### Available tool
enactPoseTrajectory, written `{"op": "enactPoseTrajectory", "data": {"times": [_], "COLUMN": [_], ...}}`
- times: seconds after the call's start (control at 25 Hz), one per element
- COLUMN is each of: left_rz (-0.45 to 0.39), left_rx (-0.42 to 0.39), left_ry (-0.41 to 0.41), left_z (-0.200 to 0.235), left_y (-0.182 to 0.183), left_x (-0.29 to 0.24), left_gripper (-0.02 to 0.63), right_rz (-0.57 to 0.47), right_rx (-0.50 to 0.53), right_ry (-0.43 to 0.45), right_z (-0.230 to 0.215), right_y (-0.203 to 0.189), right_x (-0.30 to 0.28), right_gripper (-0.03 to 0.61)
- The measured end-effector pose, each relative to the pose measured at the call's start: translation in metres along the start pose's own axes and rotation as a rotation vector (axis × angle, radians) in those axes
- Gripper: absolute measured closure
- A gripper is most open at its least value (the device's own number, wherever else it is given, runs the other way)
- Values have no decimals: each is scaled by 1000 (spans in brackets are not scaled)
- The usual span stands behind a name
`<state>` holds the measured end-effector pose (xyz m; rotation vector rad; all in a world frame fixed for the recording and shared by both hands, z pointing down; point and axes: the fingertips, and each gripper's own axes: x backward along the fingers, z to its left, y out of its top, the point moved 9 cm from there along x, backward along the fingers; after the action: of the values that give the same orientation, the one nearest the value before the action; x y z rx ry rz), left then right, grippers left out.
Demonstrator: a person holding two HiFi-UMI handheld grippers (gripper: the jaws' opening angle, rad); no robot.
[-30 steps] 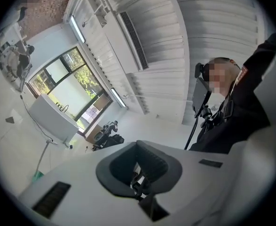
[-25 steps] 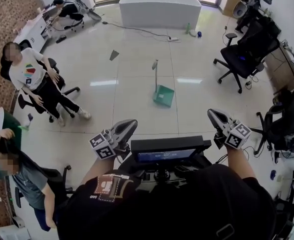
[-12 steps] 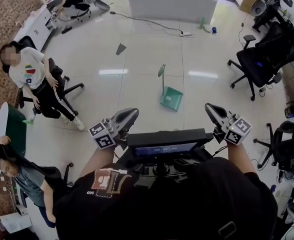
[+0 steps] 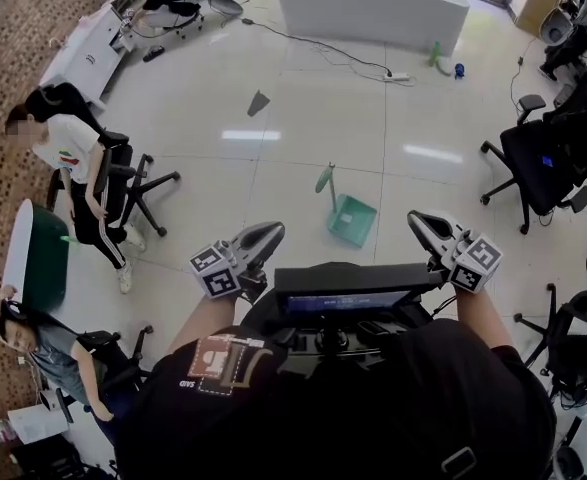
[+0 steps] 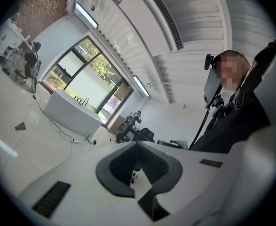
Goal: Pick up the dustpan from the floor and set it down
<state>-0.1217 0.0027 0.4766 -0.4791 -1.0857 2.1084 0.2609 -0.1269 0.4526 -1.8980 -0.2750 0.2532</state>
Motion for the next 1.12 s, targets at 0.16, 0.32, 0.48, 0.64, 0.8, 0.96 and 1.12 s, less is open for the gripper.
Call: {"op": "enactPoseTrajectory", "data": {"times": [0.16, 0.32, 0.48, 0.64, 0.8, 0.96, 1.12], "left_rz": [47, 160, 335, 545, 721, 818, 837], "left_rx": [39, 77, 154, 263, 276, 350, 441], "left_ry": [-8, -65, -109, -133, -104, -62, 17], "left_z": [110, 244, 384, 496, 555, 572, 596], "left_y": [25, 86, 119, 112, 69, 14, -34], "left_x": [-44, -71, -92, -139, -190, -249, -298], "left_gripper": [601, 554, 489, 301, 248, 238, 238], "right_rz": [15, 54, 73, 50, 68, 92, 118], "right_rx": [-14, 10, -29, -59, -81, -126, -137], "right_ry": [-73, -189, -285, -335, -336, -290, -274], "right_z": [-72, -118, -155, -207, -269, -337, -399], "right_y": [2, 35, 48, 43, 27, 9, -1], "right_x": [-57, -153, -245, -302, -313, -292, -272], "right_gripper": [567, 568, 568, 568, 567, 568, 568]}}
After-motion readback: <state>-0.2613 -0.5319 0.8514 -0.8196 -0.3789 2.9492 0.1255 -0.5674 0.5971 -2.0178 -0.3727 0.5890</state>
